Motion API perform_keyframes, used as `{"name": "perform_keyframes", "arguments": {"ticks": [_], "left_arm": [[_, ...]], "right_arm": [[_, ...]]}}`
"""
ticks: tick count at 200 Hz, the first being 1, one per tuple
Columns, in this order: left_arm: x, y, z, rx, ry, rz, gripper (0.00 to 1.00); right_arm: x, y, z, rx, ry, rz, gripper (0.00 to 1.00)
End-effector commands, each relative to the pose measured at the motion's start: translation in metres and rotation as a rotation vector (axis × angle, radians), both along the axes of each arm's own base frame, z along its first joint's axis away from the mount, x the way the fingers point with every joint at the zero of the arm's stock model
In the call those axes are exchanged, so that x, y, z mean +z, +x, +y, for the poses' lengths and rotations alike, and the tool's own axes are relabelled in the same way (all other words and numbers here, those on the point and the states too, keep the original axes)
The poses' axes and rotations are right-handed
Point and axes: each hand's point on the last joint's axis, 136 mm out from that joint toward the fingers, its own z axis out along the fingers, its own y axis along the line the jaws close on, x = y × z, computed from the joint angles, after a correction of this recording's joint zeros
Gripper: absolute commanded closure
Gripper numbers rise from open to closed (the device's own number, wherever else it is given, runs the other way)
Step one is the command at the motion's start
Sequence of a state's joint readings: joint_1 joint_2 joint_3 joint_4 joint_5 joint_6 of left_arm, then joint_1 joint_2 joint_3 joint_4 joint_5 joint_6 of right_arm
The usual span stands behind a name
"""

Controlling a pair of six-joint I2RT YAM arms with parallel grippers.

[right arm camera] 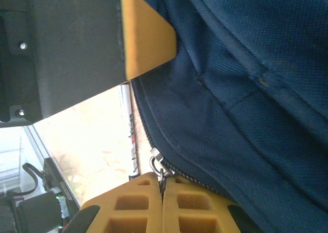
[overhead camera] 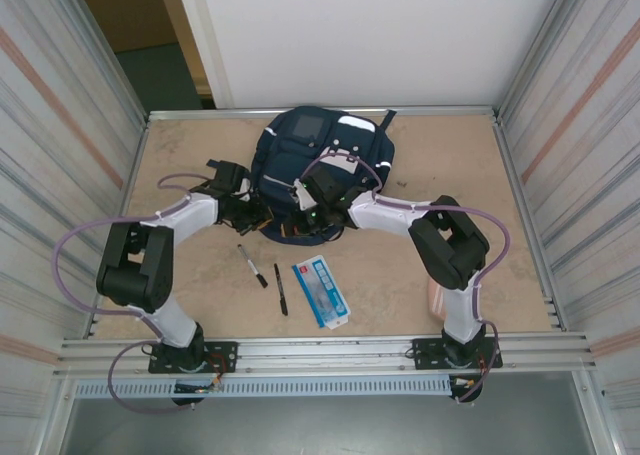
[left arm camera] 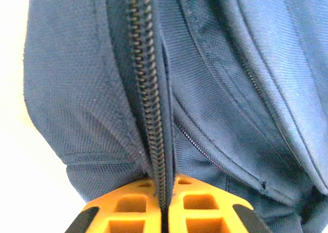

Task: Pack the student bag

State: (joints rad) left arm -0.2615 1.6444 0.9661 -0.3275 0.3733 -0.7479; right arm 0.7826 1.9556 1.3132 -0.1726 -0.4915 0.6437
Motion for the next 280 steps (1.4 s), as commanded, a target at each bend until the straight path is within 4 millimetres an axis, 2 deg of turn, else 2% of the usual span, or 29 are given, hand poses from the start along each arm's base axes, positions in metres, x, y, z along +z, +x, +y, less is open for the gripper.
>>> {"name": "perform_keyframes", "arguments": {"ticks": [1, 34, 61, 86, 102, 125, 141, 161, 175, 189, 200, 223, 243, 262, 280], "left_arm": [[0.007, 0.002, 0.025, 0.023, 0.075, -0.052, 0.99], [0.011, 0.010, 0.036, 0.069, 0.048, -0.054, 1.00], [0.013, 0.024, 0.031, 0.075, 0.025, -0.069, 1.00], [0.030, 0.044, 0.007, 0.003, -0.043, -0.140, 1.00], [0.043, 0.054, 0.001, -0.048, -0.001, -0.156, 1.00], [0.057, 0.075, 0.009, -0.013, 0.029, -0.202, 1.00], [0.066, 0.091, 0.022, 0.011, 0.096, -0.239, 1.00], [0.075, 0.098, 0.035, 0.024, 0.103, -0.244, 0.84], [0.089, 0.093, 0.036, 0.027, 0.055, -0.251, 0.64], [0.107, 0.080, 0.035, 0.025, 0.045, -0.279, 0.55], [0.110, 0.063, 0.030, 0.017, 0.029, -0.270, 0.51], [0.103, 0.016, 0.010, -0.033, -0.110, -0.148, 0.47], [0.083, -0.014, -0.004, -0.049, -0.104, -0.041, 0.46], [0.071, -0.028, -0.021, -0.081, -0.066, -0.019, 0.45], [0.055, -0.030, -0.015, -0.032, 0.042, -0.003, 0.45]], "right_arm": [[-0.005, -0.006, -0.032, 0.001, -0.076, 0.030, 1.00], [-0.009, -0.011, -0.086, -0.056, -0.164, 0.036, 1.00], [-0.006, -0.016, -0.108, -0.082, -0.194, 0.030, 1.00], [0.013, -0.021, -0.106, -0.088, -0.188, 0.013, 1.00], [0.026, -0.019, -0.103, -0.090, -0.193, -0.023, 1.00], [0.042, -0.014, -0.098, -0.108, -0.178, -0.033, 1.00], [0.052, -0.013, -0.089, -0.107, -0.128, -0.041, 1.00], [0.057, -0.013, -0.076, -0.094, -0.091, -0.047, 1.00], [0.062, -0.011, -0.067, -0.091, -0.077, -0.035, 1.00], [0.064, -0.009, -0.055, -0.077, -0.065, -0.052, 1.00], [0.064, -0.008, -0.046, -0.062, -0.050, -0.058, 1.00], [0.068, -0.009, -0.027, -0.023, -0.012, -0.045, 1.00], [0.070, -0.015, -0.009, 0.034, 0.028, -0.061, 1.00], [0.067, -0.017, 0.000, 0.056, 0.044, -0.051, 1.00], [0.063, -0.019, 0.007, 0.068, 0.062, -0.042, 1.00]]}}
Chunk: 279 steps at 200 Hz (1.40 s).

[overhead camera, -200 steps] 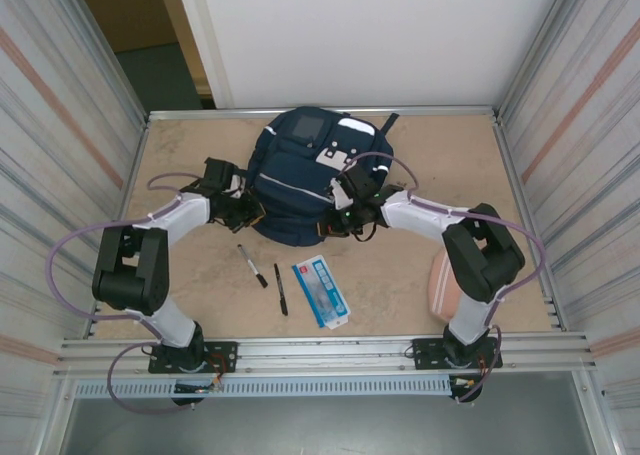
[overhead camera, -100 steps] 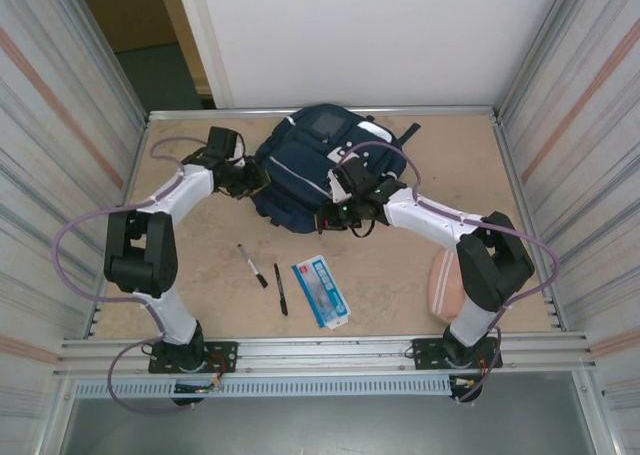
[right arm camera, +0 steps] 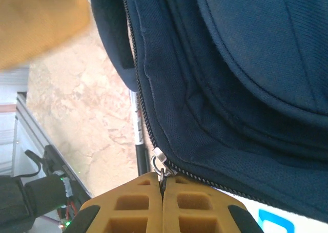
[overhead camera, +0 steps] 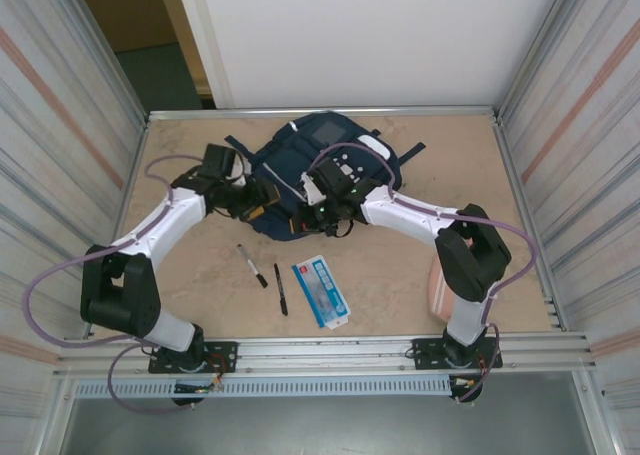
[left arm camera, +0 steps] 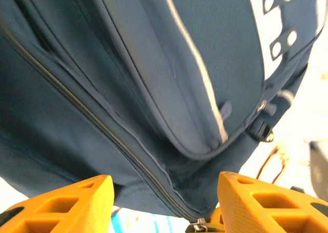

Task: Pack the student bag

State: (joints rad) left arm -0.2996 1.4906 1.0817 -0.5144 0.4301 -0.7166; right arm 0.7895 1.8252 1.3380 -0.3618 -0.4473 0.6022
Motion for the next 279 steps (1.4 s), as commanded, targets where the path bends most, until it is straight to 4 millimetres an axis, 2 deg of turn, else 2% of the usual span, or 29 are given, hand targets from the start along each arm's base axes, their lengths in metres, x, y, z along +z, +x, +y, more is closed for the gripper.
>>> {"name": "perform_keyframes", "arguments": {"ticks": [1, 31, 60, 77, 112, 152, 183, 207, 234, 246, 252, 256, 279], "left_arm": [[-0.023, -0.016, 0.006, 0.068, 0.110, 0.078, 0.45], [-0.038, -0.008, 0.026, 0.246, 0.190, 0.066, 0.45], [-0.040, 0.000, 0.027, 0.299, 0.188, 0.050, 0.50], [-0.039, -0.001, 0.028, 0.310, 0.214, 0.032, 0.61], [-0.038, -0.003, 0.036, 0.290, 0.260, 0.007, 1.00], [-0.037, 0.002, 0.035, 0.235, 0.222, -0.005, 1.00], [-0.033, 0.008, 0.042, 0.247, 0.207, -0.012, 1.00], [-0.028, 0.019, 0.046, 0.242, 0.210, -0.050, 1.00], [-0.022, 0.056, 0.052, 0.208, 0.227, -0.114, 1.00], [-0.021, 0.070, 0.060, 0.211, 0.271, -0.100, 0.88], [-0.017, 0.075, 0.064, 0.227, 0.291, -0.103, 0.74], [-0.016, 0.078, 0.066, 0.234, 0.296, -0.112, 0.68], [0.003, 0.086, 0.080, 0.303, 0.274, -0.181, 0.59]], "right_arm": [[0.022, -0.004, 0.027, 0.060, 0.112, -0.008, 1.00], [0.022, -0.012, 0.034, 0.090, 0.129, 0.005, 1.00], [0.020, -0.021, 0.039, 0.125, 0.141, -0.001, 1.00], [0.017, -0.020, 0.035, 0.116, 0.119, 0.007, 1.00], [0.004, -0.016, 0.014, 0.083, 0.089, 0.014, 1.00], [-0.018, -0.017, -0.026, 0.046, -0.002, 0.012, 1.00], [-0.032, -0.018, -0.058, 0.019, -0.087, 0.010, 1.00], [-0.030, -0.021, -0.064, 0.026, -0.088, -0.001, 1.00], [-0.019, -0.017, -0.058, 0.021, -0.062, -0.012, 1.00], [-0.015, -0.016, -0.052, 0.031, -0.041, -0.018, 1.00], [-0.012, -0.014, -0.049, 0.034, -0.035, -0.017, 1.00], [-0.010, -0.012, -0.048, 0.032, -0.035, -0.018, 1.00], [0.000, -0.005, -0.036, 0.015, -0.019, -0.044, 1.00]]}}
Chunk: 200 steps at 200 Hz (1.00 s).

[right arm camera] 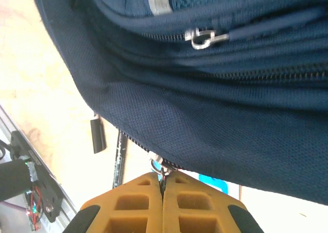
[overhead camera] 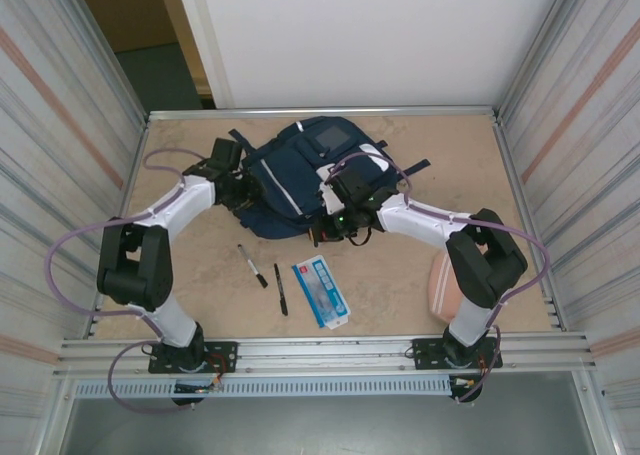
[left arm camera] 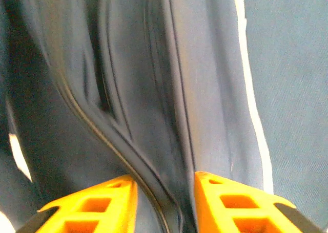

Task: Pack the student bag

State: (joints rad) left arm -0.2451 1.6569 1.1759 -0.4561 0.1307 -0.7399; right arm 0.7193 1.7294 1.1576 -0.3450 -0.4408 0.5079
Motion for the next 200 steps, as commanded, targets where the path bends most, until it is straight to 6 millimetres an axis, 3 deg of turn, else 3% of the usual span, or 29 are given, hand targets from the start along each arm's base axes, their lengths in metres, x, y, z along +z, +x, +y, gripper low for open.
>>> {"name": "perform_keyframes", "arguments": {"ticks": [1, 15, 30, 58, 72, 103, 140, 170, 200], "left_arm": [[0.036, 0.021, 0.025, 0.058, 0.049, -0.139, 0.59], [0.048, 0.011, 0.034, 0.086, 0.032, -0.139, 0.51], [0.052, -0.012, 0.033, 0.078, 0.011, -0.099, 0.47], [0.036, -0.063, 0.003, 0.036, -0.066, -0.007, 0.45], [0.032, -0.077, -0.007, 0.051, -0.045, -0.028, 0.43], [0.019, -0.082, -0.025, 0.138, -0.104, -0.039, 0.38], [0.003, -0.069, -0.053, 0.137, -0.163, 0.016, 0.38], [-0.005, -0.066, -0.048, 0.183, -0.119, 0.016, 0.52], [-0.006, -0.076, -0.025, 0.239, -0.029, 0.006, 0.87]], "right_arm": [[0.025, 0.001, 0.014, 0.019, 0.040, -0.030, 1.00], [0.030, 0.005, 0.026, 0.011, 0.080, -0.039, 1.00], [0.035, 0.008, 0.040, 0.025, 0.112, -0.025, 1.00], [0.044, 0.008, 0.064, 0.083, 0.162, -0.046, 1.00], [0.045, 0.007, 0.071, 0.103, 0.175, -0.035, 1.00], [0.041, 0.000, 0.076, 0.116, 0.183, -0.027, 1.00], [0.038, -0.011, 0.075, 0.131, 0.172, -0.013, 1.00], [0.035, -0.015, 0.076, 0.129, 0.161, -0.008, 1.00], [0.028, -0.014, 0.068, 0.109, 0.154, -0.016, 1.00]]}}
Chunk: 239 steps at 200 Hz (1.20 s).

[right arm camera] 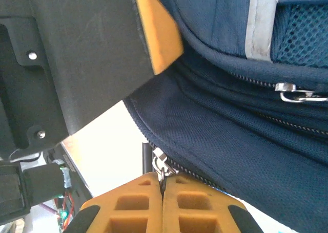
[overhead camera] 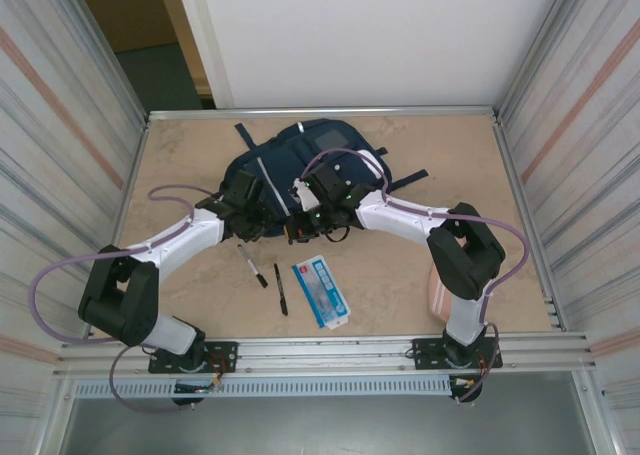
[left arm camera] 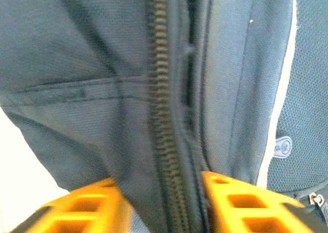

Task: Pack the student bag

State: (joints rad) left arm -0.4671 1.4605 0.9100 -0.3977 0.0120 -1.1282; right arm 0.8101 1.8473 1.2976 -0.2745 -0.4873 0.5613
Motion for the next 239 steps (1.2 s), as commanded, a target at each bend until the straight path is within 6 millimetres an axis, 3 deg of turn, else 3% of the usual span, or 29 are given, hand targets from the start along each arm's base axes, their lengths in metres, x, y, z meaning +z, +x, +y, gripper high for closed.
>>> {"name": "perform_keyframes", "arguments": {"ticks": [1, 14, 62, 121, 133, 158, 183, 204, 222, 239], "left_arm": [[0.014, 0.004, 0.016, 0.071, 0.062, -0.058, 0.88], [0.021, 0.001, 0.022, 0.071, 0.084, -0.077, 1.00], [0.025, 0.002, 0.020, -0.003, 0.044, -0.071, 1.00], [0.018, 0.004, 0.007, -0.045, -0.027, -0.054, 1.00], [0.018, 0.005, 0.005, -0.064, -0.024, -0.057, 1.00], [0.018, 0.001, -0.002, -0.099, -0.057, -0.054, 1.00], [0.014, -0.005, -0.005, -0.114, -0.070, -0.062, 1.00], [0.022, -0.009, -0.006, -0.147, -0.075, -0.080, 0.65], [0.033, -0.014, -0.002, -0.186, -0.044, -0.096, 0.56], [0.044, -0.024, 0.014, -0.182, 0.011, -0.078, 0.52]], "right_arm": [[0.014, -0.010, 0.005, 0.030, 0.059, -0.010, 1.00], [0.008, -0.010, -0.005, 0.024, 0.029, 0.016, 1.00], [-0.021, -0.005, -0.061, -0.043, -0.097, -0.026, 1.00], [-0.058, 0.020, -0.152, -0.262, -0.379, -0.133, 1.00], [-0.060, 0.025, -0.158, -0.285, -0.399, -0.151, 1.00], [-0.056, 0.028, -0.148, -0.275, -0.344, -0.179, 1.00], [-0.054, 0.032, -0.151, -0.316, -0.317, -0.219, 0.96], [-0.047, 0.033, -0.155, -0.308, -0.288, -0.251, 0.92], [-0.035, 0.030, -0.159, -0.295, -0.265, -0.301, 0.88], [-0.018, 0.025, -0.163, -0.300, -0.214, -0.399, 0.82]]}}
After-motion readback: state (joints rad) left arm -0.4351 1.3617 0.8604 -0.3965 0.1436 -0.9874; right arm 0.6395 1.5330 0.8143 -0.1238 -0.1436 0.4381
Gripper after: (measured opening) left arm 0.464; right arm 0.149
